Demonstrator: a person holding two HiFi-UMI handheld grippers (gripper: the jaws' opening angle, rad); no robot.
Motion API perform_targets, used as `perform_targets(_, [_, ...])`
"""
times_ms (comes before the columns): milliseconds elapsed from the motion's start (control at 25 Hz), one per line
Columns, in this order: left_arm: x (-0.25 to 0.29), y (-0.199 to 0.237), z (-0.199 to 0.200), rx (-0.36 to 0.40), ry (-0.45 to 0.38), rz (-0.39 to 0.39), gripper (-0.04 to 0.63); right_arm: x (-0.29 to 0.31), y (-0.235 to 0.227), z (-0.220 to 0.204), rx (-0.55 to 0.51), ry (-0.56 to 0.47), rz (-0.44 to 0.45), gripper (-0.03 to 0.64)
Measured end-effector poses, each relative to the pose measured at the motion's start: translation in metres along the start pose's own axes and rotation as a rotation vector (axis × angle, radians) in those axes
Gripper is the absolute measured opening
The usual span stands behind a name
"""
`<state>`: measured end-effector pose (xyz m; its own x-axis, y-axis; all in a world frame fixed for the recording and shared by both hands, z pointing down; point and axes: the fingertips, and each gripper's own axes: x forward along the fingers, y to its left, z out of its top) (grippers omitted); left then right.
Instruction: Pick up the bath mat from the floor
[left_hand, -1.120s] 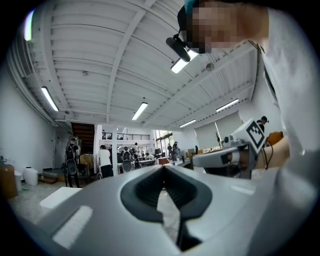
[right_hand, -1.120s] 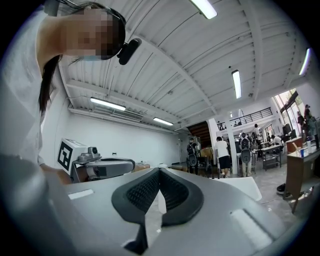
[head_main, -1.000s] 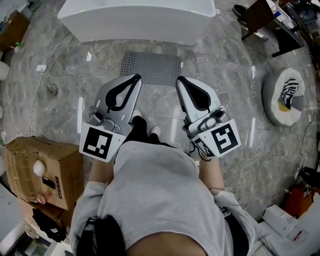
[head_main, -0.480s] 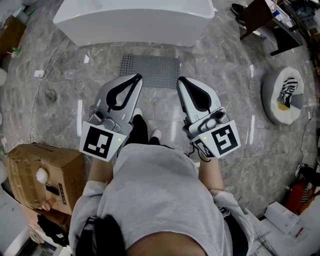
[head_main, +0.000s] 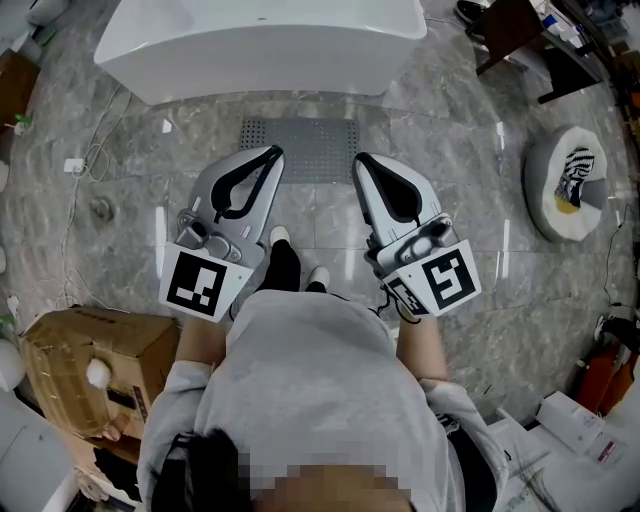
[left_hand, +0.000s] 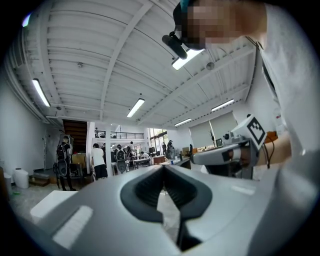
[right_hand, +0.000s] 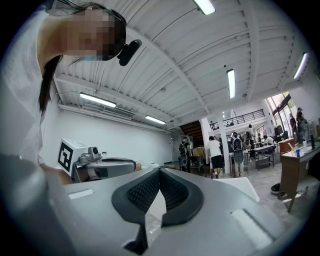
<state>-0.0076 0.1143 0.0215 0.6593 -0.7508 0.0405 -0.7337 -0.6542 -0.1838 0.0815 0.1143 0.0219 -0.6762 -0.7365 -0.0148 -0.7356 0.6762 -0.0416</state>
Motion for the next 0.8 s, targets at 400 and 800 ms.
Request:
perform_targets(400, [0.031, 0.061, -0.014, -0.005, -0.001, -0.042, 0.002, 0.059, -0.023, -0.004, 0.0, 0.009, -0.055, -0.002])
perform_targets(800, [0.051, 0.105, -0.038, -0.015, 0.015, -0.105, 0.002, 0.103, -0.034, -0.018, 0.02, 0.031, -0.106, -0.002])
